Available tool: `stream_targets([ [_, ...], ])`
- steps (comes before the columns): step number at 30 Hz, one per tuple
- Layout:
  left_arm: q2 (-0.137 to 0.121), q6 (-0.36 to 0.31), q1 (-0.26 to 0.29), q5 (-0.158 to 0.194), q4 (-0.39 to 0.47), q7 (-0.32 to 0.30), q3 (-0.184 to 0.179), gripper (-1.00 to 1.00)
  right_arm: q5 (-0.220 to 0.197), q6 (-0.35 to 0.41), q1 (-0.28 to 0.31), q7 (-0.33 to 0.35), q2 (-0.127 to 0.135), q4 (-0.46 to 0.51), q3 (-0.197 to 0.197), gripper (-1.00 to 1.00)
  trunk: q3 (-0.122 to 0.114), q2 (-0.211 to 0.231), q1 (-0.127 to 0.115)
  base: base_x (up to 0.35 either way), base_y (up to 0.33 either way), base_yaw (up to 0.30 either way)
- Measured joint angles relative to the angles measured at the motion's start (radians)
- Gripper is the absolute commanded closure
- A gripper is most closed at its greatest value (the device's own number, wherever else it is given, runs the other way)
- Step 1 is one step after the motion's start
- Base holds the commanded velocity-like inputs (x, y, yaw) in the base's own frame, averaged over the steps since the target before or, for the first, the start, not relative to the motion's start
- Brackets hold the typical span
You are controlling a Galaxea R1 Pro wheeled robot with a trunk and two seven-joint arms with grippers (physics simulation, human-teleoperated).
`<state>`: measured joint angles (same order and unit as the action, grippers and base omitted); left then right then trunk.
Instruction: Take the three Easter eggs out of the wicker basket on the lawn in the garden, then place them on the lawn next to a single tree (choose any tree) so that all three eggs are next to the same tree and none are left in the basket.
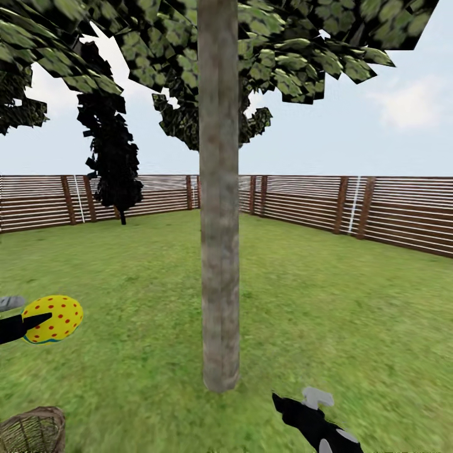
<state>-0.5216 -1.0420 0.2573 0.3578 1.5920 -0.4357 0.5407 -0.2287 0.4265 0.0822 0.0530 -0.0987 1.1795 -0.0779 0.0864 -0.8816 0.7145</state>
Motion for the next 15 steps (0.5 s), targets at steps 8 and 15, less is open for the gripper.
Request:
stream_targets([
  [8, 0.001, 0.0, 0.017, -0.007, -0.001, 0.005, -0.068, 1.0, 0.0, -0.006, -0.001, 0.01, 0.002, -0.029, -0.025, -1.0, 0.011, 0.0, 0.0, -0.117, -0.274, 0.058],
  [15, 0.002, 0.0, 0.031, -0.008, -0.008, 0.009, -0.096, 1.0, 0.006, -0.006, -0.002, 0.014, 0.002, -0.03, -0.053, -1.0, 0.011, 0.0, 0.0, -0.027, -0.282, 0.003],
])
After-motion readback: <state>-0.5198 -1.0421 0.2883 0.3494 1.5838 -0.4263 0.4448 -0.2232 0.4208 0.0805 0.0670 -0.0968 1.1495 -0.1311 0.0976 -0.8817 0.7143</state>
